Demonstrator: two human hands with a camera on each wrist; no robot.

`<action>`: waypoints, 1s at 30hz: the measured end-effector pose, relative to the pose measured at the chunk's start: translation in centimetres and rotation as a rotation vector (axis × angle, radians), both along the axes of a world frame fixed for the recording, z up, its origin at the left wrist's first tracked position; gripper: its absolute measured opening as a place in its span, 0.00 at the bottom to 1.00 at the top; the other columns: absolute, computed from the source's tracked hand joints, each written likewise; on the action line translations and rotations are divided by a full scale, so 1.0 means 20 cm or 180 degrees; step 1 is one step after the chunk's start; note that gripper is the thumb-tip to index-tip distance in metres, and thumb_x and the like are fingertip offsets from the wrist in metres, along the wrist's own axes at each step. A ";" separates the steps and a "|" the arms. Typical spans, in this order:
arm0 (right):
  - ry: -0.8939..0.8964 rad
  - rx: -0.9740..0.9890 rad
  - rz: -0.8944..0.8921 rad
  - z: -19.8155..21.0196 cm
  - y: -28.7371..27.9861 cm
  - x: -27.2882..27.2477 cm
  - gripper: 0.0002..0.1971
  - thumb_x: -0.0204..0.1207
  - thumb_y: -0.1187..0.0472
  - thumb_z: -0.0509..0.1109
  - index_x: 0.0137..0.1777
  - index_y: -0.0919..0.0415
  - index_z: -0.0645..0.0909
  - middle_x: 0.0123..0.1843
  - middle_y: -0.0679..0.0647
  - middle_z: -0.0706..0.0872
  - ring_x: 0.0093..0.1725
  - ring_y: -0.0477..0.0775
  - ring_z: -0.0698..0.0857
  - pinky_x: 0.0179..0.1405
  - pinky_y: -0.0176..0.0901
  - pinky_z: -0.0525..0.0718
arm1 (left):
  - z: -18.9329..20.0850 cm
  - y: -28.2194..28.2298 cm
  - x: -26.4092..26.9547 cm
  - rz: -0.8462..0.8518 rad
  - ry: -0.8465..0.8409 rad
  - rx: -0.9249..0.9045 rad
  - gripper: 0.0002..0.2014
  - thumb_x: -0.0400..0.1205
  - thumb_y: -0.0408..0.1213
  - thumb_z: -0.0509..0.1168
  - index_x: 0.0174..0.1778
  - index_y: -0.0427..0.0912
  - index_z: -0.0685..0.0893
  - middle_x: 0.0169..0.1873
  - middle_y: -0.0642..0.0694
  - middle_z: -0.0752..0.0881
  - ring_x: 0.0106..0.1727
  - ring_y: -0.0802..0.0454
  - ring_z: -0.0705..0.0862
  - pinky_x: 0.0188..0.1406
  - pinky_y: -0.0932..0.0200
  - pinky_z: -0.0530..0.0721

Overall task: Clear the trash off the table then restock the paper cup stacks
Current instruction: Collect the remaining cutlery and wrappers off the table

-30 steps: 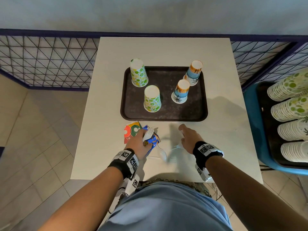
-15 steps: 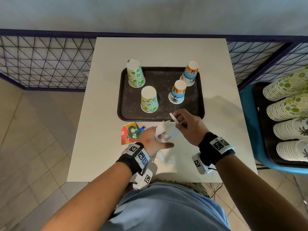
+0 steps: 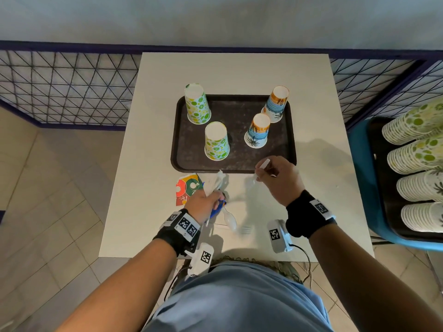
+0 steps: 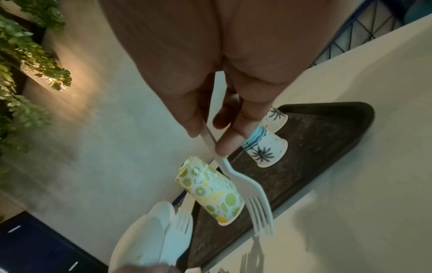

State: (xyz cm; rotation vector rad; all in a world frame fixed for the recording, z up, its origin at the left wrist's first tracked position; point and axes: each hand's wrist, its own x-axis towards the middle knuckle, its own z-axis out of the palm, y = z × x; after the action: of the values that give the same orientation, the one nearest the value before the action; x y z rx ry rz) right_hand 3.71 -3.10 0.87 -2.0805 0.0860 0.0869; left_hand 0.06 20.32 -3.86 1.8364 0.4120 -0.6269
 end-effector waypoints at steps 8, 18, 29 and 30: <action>-0.0110 0.0031 0.0327 0.02 0.28 -0.07 0.09 0.72 0.65 0.79 0.39 0.55 0.81 0.37 0.51 0.90 0.38 0.50 0.88 0.42 0.43 0.87 | 0.06 0.01 0.06 0.0747 0.0190 -0.0060 0.33 0.70 0.74 0.70 0.29 0.42 0.84 0.22 0.46 0.83 0.23 0.48 0.74 0.31 0.53 0.73; 0.0463 -0.0232 0.1076 -0.08 0.40 -0.18 0.15 0.71 0.54 0.84 0.46 0.54 0.78 0.39 0.41 0.81 0.36 0.42 0.81 0.39 0.32 0.77 | 0.08 0.11 0.11 0.1327 0.0044 -0.0185 0.21 0.86 0.34 0.70 0.24 0.43 0.85 0.17 0.46 0.82 0.18 0.50 0.79 0.28 0.57 0.80; 0.1219 -0.2052 0.1477 -0.36 0.46 -0.20 0.24 0.80 0.48 0.71 0.71 0.58 0.71 0.69 0.60 0.74 0.66 0.67 0.81 0.60 0.57 0.82 | -0.10 0.16 -0.03 -0.0723 -0.0342 0.0948 0.24 0.72 0.52 0.81 0.64 0.58 0.84 0.55 0.54 0.92 0.56 0.51 0.90 0.63 0.46 0.89; 0.1238 -0.2064 0.1495 -0.36 0.45 -0.19 0.23 0.82 0.51 0.69 0.72 0.59 0.71 0.70 0.60 0.74 0.67 0.67 0.81 0.62 0.57 0.82 | -0.06 0.15 -0.05 -0.0997 -0.0319 0.1010 0.24 0.74 0.51 0.80 0.66 0.57 0.85 0.56 0.52 0.92 0.56 0.49 0.90 0.63 0.48 0.88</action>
State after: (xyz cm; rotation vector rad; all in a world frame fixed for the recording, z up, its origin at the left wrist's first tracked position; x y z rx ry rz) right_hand -0.12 5.99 -6.41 -2.6634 -0.1631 0.8467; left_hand -1.00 23.33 -5.09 2.2509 0.1621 -0.7072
